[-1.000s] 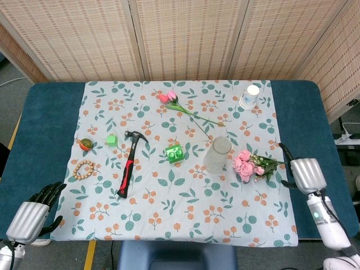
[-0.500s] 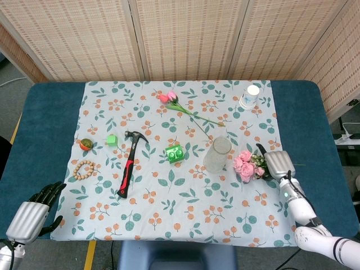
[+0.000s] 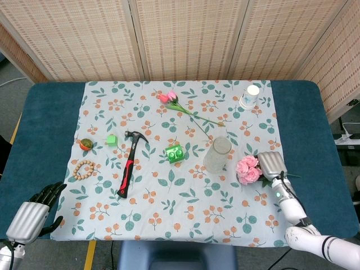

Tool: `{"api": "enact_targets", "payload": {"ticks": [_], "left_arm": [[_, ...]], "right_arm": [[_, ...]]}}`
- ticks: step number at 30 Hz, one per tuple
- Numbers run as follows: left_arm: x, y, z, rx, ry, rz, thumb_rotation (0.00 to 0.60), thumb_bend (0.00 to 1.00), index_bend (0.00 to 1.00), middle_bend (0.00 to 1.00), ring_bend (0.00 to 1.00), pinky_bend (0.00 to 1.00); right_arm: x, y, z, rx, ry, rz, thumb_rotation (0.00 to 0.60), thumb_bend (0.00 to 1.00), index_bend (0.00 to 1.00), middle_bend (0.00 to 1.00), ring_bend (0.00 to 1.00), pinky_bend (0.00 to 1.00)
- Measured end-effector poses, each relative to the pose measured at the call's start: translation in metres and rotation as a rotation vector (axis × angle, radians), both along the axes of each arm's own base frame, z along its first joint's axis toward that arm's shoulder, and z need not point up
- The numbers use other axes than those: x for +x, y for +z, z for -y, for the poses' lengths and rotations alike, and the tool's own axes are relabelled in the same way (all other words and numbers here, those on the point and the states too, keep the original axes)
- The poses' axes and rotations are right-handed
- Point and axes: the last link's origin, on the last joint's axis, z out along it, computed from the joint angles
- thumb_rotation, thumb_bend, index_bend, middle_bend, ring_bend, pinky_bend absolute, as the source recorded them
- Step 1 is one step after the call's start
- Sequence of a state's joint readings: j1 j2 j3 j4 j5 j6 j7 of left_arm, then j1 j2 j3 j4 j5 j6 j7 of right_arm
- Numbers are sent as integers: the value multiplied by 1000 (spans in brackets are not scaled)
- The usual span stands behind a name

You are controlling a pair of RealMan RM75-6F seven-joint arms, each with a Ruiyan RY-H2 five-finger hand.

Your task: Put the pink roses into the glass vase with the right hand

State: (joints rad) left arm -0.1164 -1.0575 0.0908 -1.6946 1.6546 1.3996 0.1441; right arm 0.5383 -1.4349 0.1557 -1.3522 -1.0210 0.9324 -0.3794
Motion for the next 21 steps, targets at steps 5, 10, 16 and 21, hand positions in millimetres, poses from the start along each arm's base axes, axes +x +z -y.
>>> {"api": "enact_targets", "payload": {"ticks": [5,10,16,21], "left_arm": [[0,0,0,-2,1,-1,600,334,60,74,117,343],[1,0,0,-1,0,2,600,333,60,74,117,343],[1,-1,0,-5,-3,1,600,333,60,74,117,343],[1,-2,0,-8,-2,-2,600,334,60,74,117,343]], "right_arm": [[5,20,-4,-66,28,65,600,300,875,914,807,982],[20,59,-17,-204,87,164,600,311,877,914,808,983],[48,122,-45,-450,220,320,600,322,884,915,810,984],[75,147,-59,-464,312,504,600,334,887,915,811,987]]}}
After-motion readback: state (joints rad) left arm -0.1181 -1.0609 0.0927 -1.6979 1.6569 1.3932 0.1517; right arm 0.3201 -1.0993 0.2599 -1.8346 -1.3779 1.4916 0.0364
